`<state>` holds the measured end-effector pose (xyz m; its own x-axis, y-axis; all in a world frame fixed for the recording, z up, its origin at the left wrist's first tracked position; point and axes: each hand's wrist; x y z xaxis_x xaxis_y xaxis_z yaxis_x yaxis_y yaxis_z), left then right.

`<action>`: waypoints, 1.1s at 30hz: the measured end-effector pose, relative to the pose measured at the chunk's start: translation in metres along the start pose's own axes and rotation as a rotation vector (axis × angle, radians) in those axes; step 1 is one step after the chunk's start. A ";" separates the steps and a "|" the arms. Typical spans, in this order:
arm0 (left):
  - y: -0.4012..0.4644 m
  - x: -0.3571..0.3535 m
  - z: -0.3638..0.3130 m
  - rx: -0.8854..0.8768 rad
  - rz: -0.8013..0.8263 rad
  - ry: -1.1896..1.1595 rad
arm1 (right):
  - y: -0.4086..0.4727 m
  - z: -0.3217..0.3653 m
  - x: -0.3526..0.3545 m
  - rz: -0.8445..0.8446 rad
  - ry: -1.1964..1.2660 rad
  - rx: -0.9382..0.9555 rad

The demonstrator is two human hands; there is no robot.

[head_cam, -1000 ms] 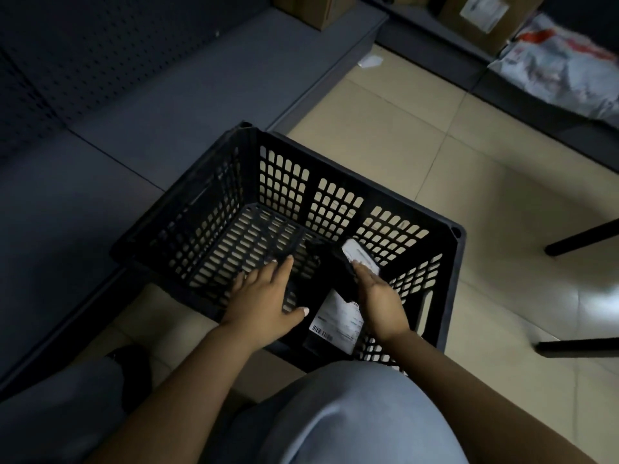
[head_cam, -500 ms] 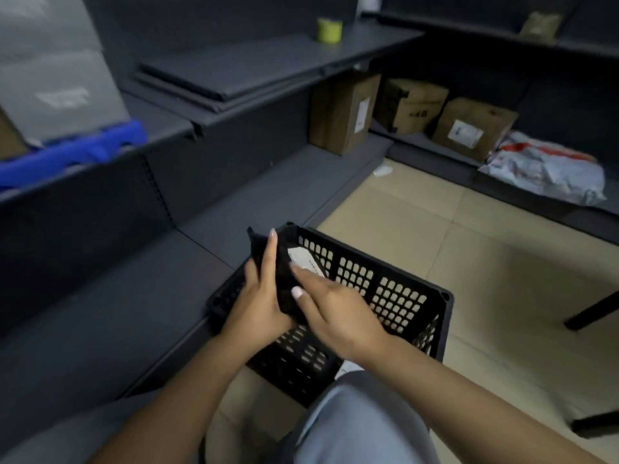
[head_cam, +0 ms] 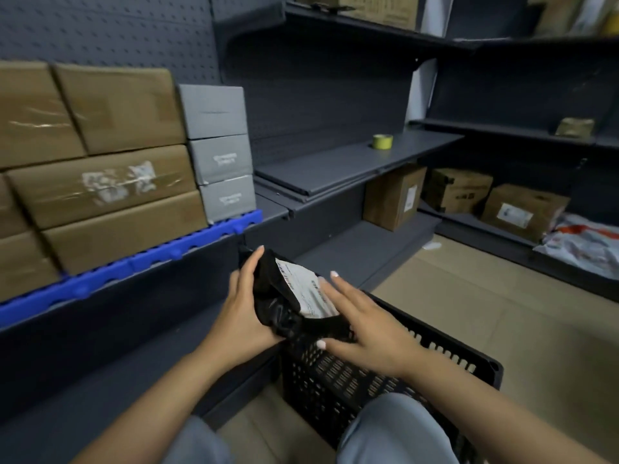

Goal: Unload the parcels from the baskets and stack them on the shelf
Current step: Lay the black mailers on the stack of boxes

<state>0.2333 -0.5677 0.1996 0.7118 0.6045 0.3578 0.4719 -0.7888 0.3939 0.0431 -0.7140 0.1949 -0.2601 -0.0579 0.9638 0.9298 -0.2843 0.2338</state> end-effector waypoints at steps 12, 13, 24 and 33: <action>-0.050 0.121 -0.024 0.076 -0.285 -0.217 | 0.083 0.078 -0.012 -0.139 0.363 0.144; -0.059 0.135 -0.028 0.091 -0.314 -0.159 | 0.089 0.087 -0.009 -0.172 0.365 0.156; -0.148 0.267 -0.091 0.067 -0.662 0.373 | 0.158 0.220 0.042 -0.341 0.383 0.453; -0.226 0.342 -0.141 0.078 -0.840 0.467 | 0.185 0.338 0.066 -0.380 0.422 0.654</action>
<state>0.2966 -0.1672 0.3518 -0.1444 0.9454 0.2921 0.7782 -0.0738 0.6236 0.2861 -0.4473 0.3447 -0.5384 -0.4579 0.7075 0.6893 0.2437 0.6823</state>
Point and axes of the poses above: each hand's wrist, its own y-axis towards the middle knuckle, its own x-axis out of the back of the hand, z = x × y, and after that the axes turned 12 degrees about -y, right-handed
